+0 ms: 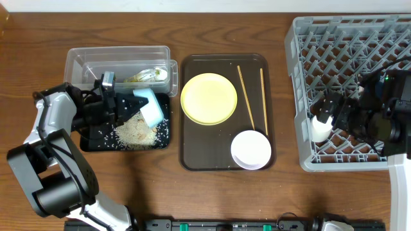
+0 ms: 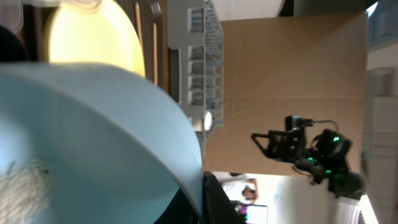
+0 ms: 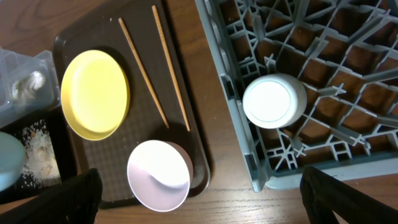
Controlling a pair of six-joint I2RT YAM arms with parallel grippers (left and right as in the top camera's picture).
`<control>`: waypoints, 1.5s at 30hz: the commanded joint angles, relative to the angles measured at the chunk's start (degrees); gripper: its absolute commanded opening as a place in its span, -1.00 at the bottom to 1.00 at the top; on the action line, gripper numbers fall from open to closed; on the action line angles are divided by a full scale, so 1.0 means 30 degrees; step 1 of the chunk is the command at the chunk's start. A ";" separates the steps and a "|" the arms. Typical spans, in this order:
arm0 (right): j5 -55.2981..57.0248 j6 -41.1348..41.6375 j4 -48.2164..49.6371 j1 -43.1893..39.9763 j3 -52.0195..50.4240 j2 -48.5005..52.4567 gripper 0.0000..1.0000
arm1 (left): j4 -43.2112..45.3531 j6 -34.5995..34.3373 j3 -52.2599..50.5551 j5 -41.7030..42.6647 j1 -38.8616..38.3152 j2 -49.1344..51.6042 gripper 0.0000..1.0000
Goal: Sort waste into correct bins and load items into the dishwasher rack
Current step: 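Set the empty blue bowl back on the brown tray with the left gripper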
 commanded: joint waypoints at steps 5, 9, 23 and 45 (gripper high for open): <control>-0.0197 -0.0204 -0.0022 0.0291 0.0233 -0.0073 0.99 | -0.1523 0.2266 -0.0022 -0.0306 -0.0189 -0.0342 -0.88; -0.0197 -0.0204 -0.0022 0.0291 0.0233 -0.0073 0.99 | -0.2302 0.2718 -0.0022 -0.0284 -0.0182 -0.0393 -0.88; -0.0197 -0.0204 -0.0022 0.0291 0.0233 -0.0073 0.99 | -0.2091 0.1399 -0.0015 -0.0240 -0.1137 -0.1909 -0.88; -0.0197 -0.0204 -0.0022 0.0291 0.0233 -0.0073 0.98 | 0.5544 -1.9985 0.0007 -2.4574 -1.7894 -0.5056 -0.78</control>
